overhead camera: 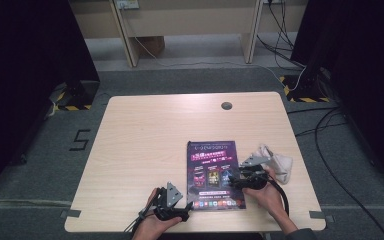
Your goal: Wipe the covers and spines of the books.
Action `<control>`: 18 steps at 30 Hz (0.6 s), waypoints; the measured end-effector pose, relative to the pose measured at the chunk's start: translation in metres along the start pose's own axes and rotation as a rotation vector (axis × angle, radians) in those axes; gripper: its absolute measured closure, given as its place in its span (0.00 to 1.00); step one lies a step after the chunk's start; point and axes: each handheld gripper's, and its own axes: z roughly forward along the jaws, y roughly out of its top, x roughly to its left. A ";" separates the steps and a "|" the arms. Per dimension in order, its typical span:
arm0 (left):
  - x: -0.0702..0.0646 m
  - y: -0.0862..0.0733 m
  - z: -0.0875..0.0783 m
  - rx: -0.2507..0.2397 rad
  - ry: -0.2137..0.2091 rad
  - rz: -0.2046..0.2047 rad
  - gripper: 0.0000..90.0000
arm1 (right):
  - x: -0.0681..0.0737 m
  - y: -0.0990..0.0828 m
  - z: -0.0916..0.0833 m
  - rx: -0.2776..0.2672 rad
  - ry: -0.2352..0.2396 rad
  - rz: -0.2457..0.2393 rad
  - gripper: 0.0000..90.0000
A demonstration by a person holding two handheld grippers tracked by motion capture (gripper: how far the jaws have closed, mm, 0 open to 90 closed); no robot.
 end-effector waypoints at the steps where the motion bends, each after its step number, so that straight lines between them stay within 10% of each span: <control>1: 0.000 0.000 0.000 0.000 0.000 0.002 0.23 | 0.001 0.000 0.000 0.001 -0.005 -0.003 0.49; 18: -0.015 -0.006 -0.013 0.049 -0.106 0.016 0.26 | 0.019 -0.007 -0.008 0.019 0.011 -0.058 0.50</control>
